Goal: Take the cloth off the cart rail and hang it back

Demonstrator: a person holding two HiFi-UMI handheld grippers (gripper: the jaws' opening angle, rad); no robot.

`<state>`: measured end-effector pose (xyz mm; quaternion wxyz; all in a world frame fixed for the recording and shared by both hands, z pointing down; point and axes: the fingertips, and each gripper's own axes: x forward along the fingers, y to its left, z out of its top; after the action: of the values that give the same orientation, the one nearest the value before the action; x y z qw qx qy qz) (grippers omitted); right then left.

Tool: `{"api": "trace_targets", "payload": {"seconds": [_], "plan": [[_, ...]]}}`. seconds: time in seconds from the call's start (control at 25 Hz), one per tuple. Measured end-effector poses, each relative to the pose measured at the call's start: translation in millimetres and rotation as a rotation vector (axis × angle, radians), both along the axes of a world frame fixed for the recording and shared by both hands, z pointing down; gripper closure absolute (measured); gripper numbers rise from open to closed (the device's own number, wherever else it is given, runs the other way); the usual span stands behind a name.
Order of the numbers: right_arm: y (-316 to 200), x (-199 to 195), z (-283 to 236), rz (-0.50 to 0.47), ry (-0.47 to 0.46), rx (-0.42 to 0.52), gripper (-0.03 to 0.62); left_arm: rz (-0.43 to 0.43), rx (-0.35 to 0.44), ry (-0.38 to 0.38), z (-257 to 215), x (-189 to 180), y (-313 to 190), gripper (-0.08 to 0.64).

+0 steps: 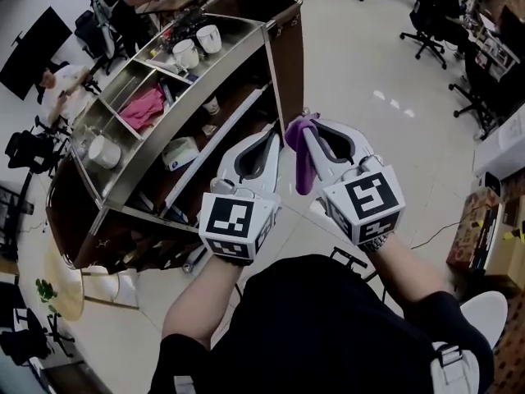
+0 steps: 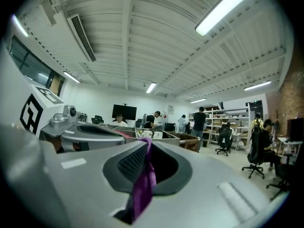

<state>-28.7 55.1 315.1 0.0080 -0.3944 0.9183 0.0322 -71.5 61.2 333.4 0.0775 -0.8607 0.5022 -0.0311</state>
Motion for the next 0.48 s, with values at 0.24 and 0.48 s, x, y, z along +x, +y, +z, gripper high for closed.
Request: {"api": "trace_targets", "payload": {"seconds": [0.24, 0.48], "plan": [[-5.9, 42.7, -5.5, 0.043, -0.011, 0.015, 0.577, 0.055, -0.006, -0.007, 1.2, 46.6, -12.4, 0.561], [-7.6, 66.5, -7.1, 0.065, -0.022, 0.017, 0.578, 0.084, -0.006, -0.011, 1.4, 71.9, -15.6, 0.561]]}}
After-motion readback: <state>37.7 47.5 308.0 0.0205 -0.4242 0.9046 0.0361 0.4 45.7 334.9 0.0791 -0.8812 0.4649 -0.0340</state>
